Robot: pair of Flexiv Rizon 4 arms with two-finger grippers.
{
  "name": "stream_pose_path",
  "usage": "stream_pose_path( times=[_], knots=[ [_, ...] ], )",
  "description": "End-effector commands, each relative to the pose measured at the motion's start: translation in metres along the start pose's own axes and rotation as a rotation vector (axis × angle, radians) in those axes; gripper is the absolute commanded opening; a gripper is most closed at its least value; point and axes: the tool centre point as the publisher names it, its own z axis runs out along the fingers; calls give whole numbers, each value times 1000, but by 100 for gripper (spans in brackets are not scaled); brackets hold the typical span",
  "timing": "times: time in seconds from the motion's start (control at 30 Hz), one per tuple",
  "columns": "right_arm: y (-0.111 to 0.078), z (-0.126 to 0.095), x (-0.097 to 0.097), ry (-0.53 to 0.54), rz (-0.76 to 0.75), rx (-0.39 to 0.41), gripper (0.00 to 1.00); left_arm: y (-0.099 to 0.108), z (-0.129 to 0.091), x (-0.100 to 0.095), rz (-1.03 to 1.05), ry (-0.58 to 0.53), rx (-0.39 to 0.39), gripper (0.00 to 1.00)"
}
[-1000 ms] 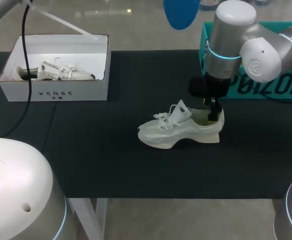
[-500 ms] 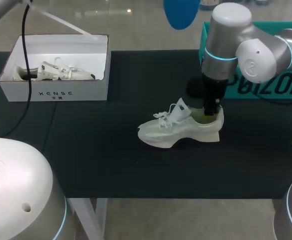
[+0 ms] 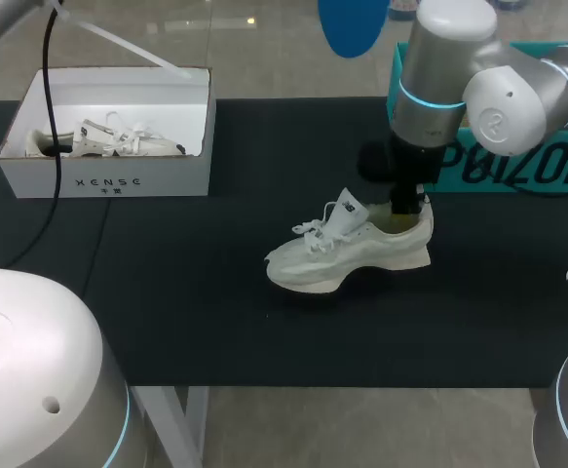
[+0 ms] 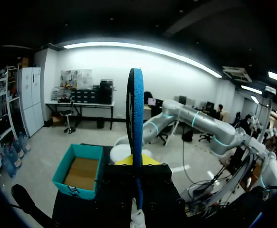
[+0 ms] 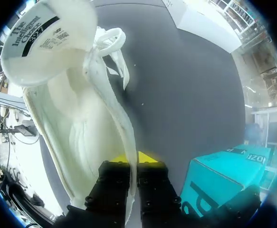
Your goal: Take the shoe out of the shoebox, open the shoe tongue, remove and reinsert the insole, then place the shoe into the shoebox
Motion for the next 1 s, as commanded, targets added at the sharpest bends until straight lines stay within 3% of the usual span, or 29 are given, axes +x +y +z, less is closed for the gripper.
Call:
stream_pose_path(
  times=[0.03, 0.17, 0.83, 0.87, 0.93, 1.0],
  knots=[
    [-11, -53, 19, -73, -4, -2, 0, 1, 0, 1, 0, -2, 0, 0],
    [-10, -65, 23, -56, -11, 5, 0, 1, 0, 1, 0, -2, 0, 0],
    [-4, -64, 27, -25, -45, -17, 0, 1, 0, 1, 0, -2, 0, 0],
    [-4, -64, 25, -67, 41, 25, 0, 1, 0, 1, 0, -2, 0, 0],
    [-2, -68, 28, -101, 187, 5, 0, 1, 0, 1, 0, -2, 0, 0],
    [-7, -71, 32, -168, 373, 42, 0, 1, 0, 1, 0, -2, 0, 0]
  ],
)
